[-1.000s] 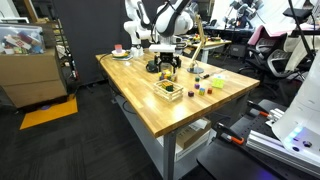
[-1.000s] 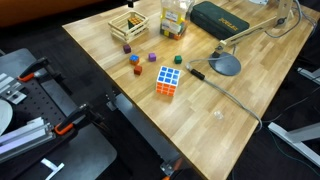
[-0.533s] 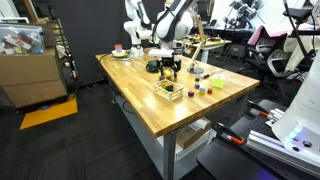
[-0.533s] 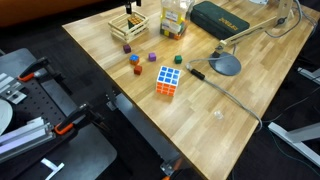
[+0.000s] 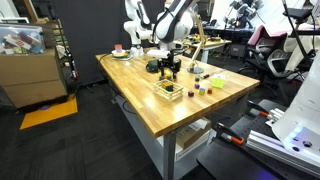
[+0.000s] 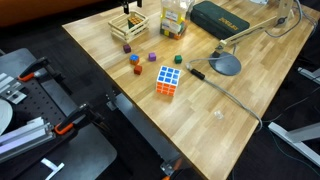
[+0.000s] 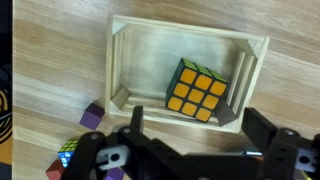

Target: Take the Rubik's cube out of the wooden box and put it on the table

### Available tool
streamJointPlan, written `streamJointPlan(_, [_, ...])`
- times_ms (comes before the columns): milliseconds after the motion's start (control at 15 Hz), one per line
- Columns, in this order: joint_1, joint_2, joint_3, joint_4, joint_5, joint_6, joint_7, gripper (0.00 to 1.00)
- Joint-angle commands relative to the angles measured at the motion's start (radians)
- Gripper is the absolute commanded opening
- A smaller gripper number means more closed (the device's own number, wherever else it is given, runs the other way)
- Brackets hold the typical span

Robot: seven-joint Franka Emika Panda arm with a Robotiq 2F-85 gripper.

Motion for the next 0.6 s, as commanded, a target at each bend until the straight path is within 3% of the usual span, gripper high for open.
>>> streamJointPlan(0, [-0.006,0.000,0.006,0.002,-0.004,-0.003,0.003,1.00])
streamJointPlan(533, [-0.036,0.066,-0.002,0.037,0.035,-0.018,0.045,1.00])
